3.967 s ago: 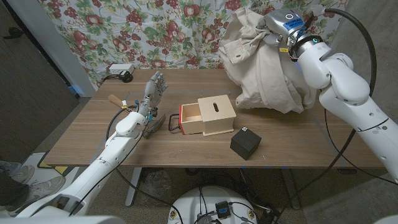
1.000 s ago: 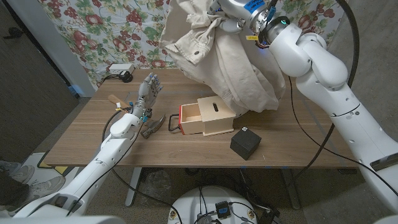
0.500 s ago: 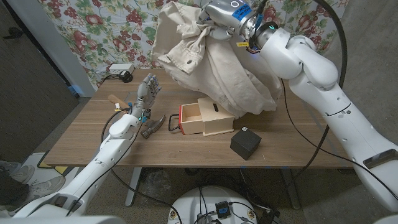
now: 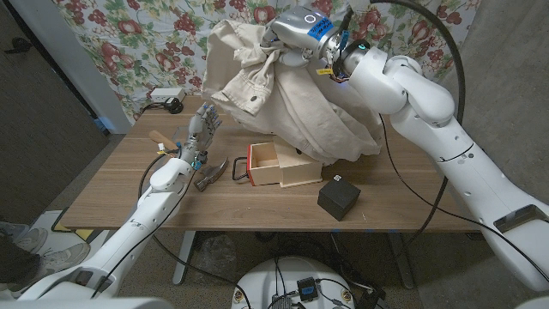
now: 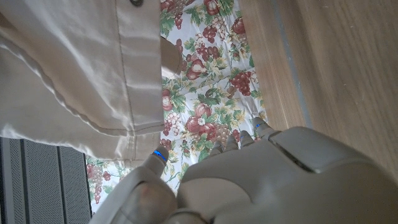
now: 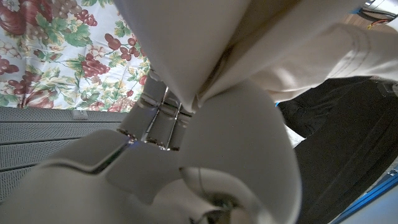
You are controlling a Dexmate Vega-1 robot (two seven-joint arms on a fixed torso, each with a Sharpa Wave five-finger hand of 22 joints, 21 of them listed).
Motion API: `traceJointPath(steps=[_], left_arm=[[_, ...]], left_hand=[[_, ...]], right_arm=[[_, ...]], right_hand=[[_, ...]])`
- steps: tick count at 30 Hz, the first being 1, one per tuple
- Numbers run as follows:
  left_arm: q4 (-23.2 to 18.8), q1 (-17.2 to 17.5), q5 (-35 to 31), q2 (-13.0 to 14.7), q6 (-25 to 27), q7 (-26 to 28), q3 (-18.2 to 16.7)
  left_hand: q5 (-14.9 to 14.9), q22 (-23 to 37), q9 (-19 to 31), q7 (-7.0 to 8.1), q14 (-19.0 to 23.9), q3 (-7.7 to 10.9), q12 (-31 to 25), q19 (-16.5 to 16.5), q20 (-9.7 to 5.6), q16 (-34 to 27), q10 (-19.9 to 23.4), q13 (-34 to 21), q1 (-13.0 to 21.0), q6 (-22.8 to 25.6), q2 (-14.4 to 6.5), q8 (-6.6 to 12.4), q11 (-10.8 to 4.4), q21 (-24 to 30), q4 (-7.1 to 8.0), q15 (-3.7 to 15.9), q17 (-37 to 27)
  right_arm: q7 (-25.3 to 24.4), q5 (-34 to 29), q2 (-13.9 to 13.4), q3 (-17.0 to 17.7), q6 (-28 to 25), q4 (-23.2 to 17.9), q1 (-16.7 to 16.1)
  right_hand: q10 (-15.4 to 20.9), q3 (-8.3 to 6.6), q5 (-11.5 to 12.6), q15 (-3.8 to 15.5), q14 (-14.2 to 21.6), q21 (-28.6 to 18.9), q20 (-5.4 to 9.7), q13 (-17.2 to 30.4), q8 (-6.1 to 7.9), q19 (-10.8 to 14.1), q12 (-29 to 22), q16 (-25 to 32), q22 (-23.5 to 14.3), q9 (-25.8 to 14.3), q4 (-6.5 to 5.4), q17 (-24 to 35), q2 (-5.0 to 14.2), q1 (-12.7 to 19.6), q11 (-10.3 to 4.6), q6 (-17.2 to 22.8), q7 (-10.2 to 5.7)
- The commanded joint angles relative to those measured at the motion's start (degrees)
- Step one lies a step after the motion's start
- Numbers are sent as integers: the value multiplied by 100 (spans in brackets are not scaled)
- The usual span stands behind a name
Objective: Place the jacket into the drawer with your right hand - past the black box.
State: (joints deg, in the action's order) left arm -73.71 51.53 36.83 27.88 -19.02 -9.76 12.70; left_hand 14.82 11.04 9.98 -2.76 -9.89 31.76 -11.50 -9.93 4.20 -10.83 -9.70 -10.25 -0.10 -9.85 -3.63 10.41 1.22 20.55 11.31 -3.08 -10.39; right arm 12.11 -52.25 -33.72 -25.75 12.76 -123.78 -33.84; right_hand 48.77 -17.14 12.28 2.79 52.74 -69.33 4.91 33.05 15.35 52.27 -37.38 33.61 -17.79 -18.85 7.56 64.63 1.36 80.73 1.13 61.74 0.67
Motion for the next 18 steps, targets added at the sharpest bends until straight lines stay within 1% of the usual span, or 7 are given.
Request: traceJointPath(steps=[1,12,18], left_arm=[[-39,62,15,24,3,32,-29],[-45,68,15,33,5,16,-27],[-81,112,8,58,21,43,-39]], left_hand=[[-9,26,23,10,-721,29,-1,-85,11,-8,-758,-31,7,-723,-727,16,21,-2,3,-19,-21],[-9,27,23,9,-719,30,-2,-84,10,-9,-756,-31,7,-723,-727,16,32,-6,3,-23,-21],[-9,27,23,13,-720,30,-2,-86,13,-9,-756,-31,7,-725,-727,15,21,-8,4,-24,-21]], right_arm=[[26,26,98,-181,237,132,26],[139,85,146,-283,318,304,40],[119,52,188,-363,358,415,56]], right_hand=[[40,26,38,902,512,-51,815,15,8,-247,40,-16,-1,-24,-20,27,612,630,28,167,98],[58,33,39,896,517,-83,816,30,-4,-261,57,-38,40,-32,-23,46,613,632,14,178,93],[47,35,39,897,503,-94,816,42,-2,-266,66,-53,54,-45,-21,52,611,635,2,180,102]])
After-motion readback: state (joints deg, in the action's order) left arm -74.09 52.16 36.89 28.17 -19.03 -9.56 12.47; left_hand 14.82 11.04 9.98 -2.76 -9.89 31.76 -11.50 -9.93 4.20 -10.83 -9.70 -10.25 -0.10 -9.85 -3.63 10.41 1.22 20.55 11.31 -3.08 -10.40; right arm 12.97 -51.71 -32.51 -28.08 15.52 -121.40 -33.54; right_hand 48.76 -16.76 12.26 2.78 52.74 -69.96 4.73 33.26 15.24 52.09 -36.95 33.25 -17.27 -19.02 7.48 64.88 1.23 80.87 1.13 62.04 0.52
